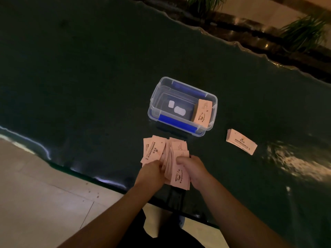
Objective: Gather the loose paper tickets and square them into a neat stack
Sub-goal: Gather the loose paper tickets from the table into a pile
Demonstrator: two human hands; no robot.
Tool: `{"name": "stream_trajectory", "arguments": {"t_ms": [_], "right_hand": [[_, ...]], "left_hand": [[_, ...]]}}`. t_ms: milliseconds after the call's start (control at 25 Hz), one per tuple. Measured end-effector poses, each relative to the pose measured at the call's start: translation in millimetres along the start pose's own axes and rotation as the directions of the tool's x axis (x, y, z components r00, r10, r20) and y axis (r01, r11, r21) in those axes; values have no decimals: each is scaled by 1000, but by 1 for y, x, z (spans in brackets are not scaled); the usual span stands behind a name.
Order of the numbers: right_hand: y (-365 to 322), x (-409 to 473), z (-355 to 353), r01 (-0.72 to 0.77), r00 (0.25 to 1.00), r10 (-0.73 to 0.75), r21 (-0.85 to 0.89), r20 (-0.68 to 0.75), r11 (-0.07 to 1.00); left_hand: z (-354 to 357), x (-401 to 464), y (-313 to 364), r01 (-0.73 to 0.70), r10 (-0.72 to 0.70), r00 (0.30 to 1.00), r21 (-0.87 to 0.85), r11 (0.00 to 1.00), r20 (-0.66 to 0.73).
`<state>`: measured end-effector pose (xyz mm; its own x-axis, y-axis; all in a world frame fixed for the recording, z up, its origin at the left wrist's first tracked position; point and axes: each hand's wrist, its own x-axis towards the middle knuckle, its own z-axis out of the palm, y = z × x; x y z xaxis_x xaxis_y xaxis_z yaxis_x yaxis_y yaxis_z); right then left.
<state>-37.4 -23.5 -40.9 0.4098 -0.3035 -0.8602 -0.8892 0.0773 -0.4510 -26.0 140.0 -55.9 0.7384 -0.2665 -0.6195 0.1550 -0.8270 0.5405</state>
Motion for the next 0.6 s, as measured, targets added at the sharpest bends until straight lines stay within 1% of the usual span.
{"name": "stream_trajectory", "arguments": {"t_ms": [120,240,320,400,480,520,600], "right_hand": [[-3,-5,-4,-30,999,28,58,39,998],[-6,-9,-6,-69,994,58,121,91,990],[-6,-11,-6,-67,991,48,158,125,985],[-4,-11,-7,-55,989,29,182,143,982],[-1,-10,-12,-35,984,-5,223,177,974],[2,-9,-15,-30,980,-24,264,199,964],[8,-8,-21,-28,968,-61,346,245,938]], "left_hand": [[-2,3,-2,-26,32,999,-185,982,33],[-7,5,-3,-68,78,996,-227,971,33],[-8,8,-5,-56,66,998,-296,953,24],[-8,9,-8,2,20,999,-432,902,47],[-9,8,-7,52,-18,998,-558,828,65],[-9,7,-6,54,-22,998,-604,795,60],[-11,2,-5,23,0,999,-645,764,35]]}}
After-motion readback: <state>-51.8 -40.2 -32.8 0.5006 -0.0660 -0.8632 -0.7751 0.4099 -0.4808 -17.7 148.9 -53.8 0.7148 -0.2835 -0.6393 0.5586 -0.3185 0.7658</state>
